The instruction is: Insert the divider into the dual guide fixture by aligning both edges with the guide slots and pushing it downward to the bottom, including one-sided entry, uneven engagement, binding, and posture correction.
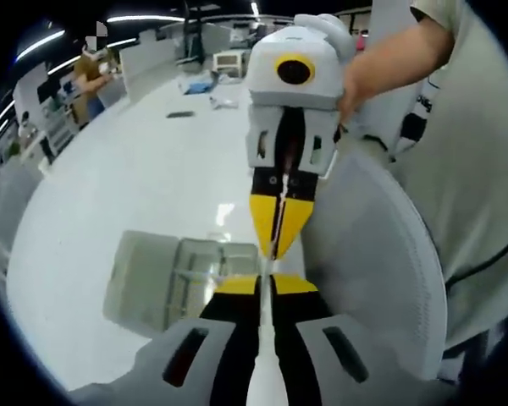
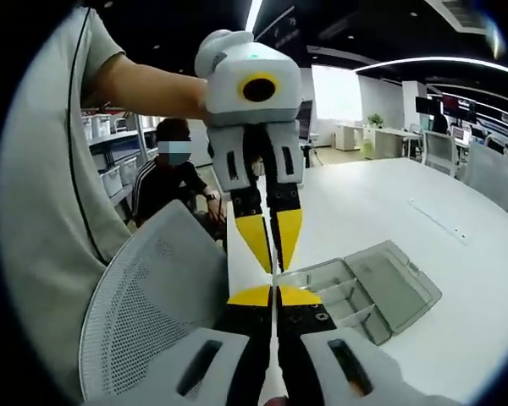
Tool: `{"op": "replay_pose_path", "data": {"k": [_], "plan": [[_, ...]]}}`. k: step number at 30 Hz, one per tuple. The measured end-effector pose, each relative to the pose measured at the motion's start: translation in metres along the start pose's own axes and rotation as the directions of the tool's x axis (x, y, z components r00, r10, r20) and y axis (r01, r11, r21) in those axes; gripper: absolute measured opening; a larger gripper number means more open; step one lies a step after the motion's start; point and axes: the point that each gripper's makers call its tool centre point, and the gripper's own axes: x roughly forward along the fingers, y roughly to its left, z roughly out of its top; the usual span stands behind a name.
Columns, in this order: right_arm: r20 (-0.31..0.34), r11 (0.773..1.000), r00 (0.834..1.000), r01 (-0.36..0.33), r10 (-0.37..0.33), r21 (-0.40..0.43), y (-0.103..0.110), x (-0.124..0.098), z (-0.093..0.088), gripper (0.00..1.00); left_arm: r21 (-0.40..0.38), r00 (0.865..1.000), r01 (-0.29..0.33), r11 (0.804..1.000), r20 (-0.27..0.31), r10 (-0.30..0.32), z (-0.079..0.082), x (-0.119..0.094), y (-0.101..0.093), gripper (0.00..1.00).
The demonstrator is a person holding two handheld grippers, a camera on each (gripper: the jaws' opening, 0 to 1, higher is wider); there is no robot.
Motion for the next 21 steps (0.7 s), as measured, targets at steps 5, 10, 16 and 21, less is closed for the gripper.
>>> {"op": "replay_pose_path", "data": {"k": [5, 10, 16, 21], "plan": [[-0.007, 1.0, 1.0, -0.014, 0.014, -0.017, 0.0029, 0.0014, 0.0009, 0.0, -0.011, 1.0, 0.021, 1.0, -0.003, -0.021, 0.0003, -0.0011, -0.0031, 0.01], [-0.005, 1.0, 1.0, -0.017, 0.017, -0.022, 0.0019, 0.0026, 0.0013, 0.0, -0.006, 0.999, 0.033, 0.999, 0.002, -0.033, 0.0027, -0.002, -0.0041, 0.0], [-0.002, 1.0, 1.0, -0.015, 0.015, -0.02, 0.0006, 0.0033, 0.0009, 0.0, -0.02, 0.999, 0.038, 0.999, -0.005, -0.038, 0.0015, -0.0009, -0.0033, 0.0], [-0.004, 1.0, 1.0, -0.015, 0.015, -0.014, 0.0001, 0.0041, -0.001, 0.0, -0.018, 0.999, 0.044, 0.999, -0.015, -0.044, 0.001, 0.0003, -0.0037, 0.0]]}}
